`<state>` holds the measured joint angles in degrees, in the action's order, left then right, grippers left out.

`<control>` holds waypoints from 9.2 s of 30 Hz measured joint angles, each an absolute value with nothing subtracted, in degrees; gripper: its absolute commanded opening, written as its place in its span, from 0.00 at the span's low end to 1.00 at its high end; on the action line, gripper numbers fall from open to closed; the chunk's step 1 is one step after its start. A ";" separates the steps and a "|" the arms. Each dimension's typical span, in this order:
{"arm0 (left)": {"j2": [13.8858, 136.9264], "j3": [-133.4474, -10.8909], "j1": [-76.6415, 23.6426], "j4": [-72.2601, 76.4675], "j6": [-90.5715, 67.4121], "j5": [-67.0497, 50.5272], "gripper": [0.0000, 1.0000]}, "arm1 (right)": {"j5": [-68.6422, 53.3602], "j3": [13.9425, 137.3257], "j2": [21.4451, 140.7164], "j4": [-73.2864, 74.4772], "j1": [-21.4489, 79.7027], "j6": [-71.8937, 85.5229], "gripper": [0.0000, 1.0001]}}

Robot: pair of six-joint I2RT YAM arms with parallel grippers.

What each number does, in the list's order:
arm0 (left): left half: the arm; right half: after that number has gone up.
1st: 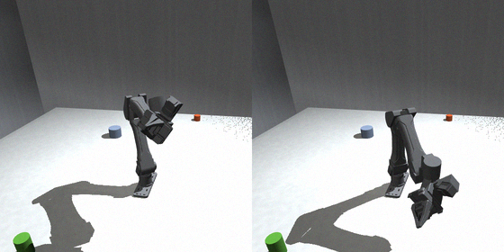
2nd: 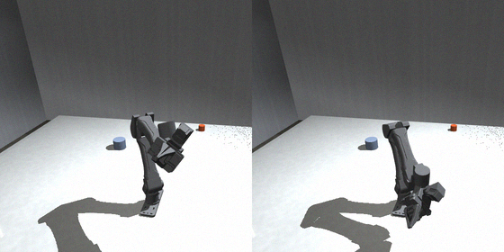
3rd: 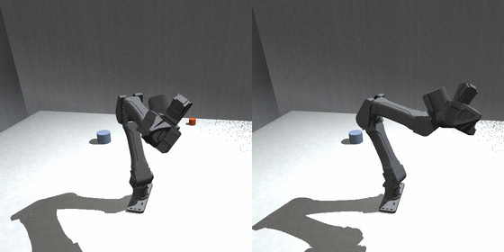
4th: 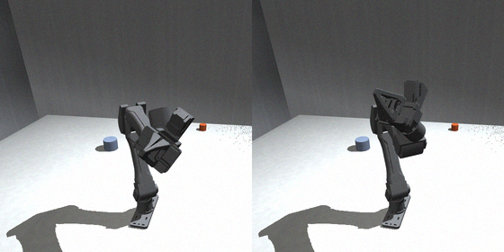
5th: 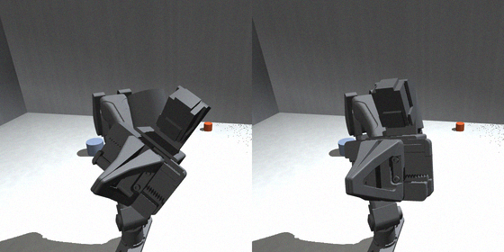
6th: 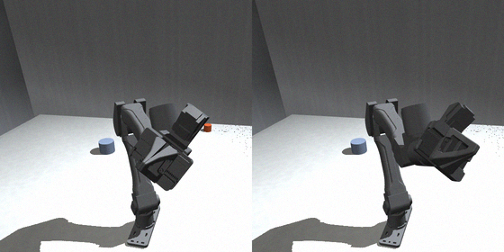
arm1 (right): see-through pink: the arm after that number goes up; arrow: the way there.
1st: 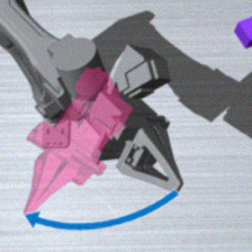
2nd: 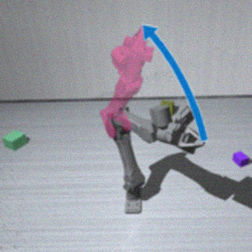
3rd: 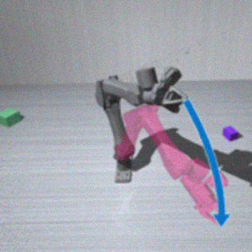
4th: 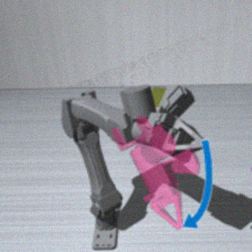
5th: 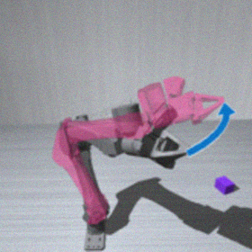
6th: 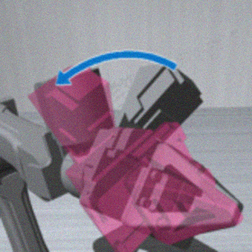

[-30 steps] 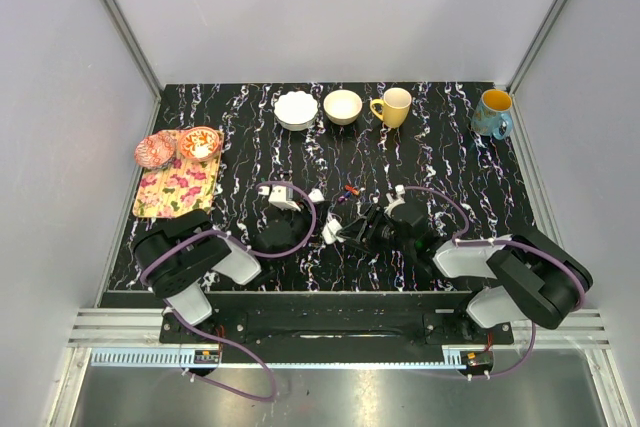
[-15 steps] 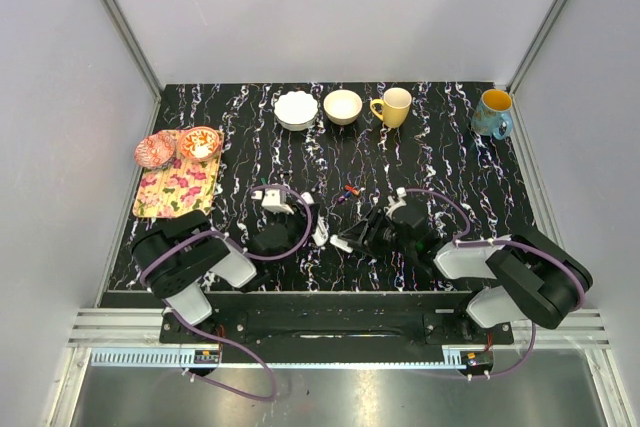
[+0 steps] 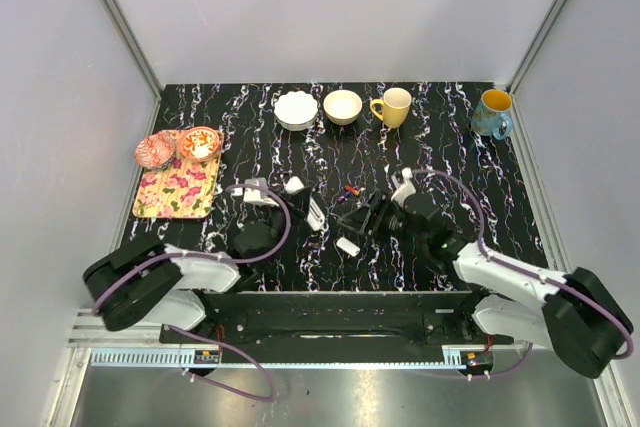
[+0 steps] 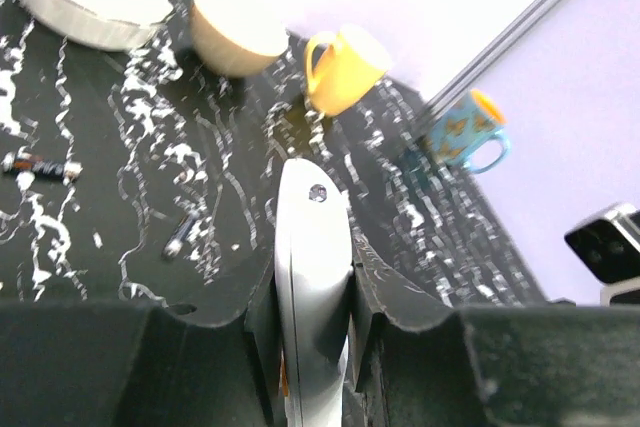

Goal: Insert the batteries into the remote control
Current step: Remove the battery cover from the remote control, then adjust the remote control, then adjust the battery at the center of the board.

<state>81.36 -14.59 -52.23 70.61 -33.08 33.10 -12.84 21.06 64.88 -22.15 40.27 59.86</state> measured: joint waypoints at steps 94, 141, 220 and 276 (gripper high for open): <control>69.06 -23.68 -25.06 53.47 -69.52 -49.12 0.00 | -47.88 38.46 76.88 -27.64 41.63 49.69 0.18; 40.86 -12.62 -15.99 31.42 -63.46 -32.60 0.00 | 10.79 65.65 101.80 17.23 38.94 24.64 0.57; 42.57 -10.41 -15.99 41.93 -65.56 -37.45 0.00 | 9.47 79.50 116.49 20.88 36.14 13.65 0.41; 54.89 -11.33 -19.03 51.64 -70.13 -39.29 0.00 | 16.99 64.34 104.16 22.63 32.03 22.31 0.00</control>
<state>54.89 -11.33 -19.03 51.64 -70.13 -39.29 16.99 64.34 104.16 22.63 32.03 22.31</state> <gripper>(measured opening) 0.297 0.153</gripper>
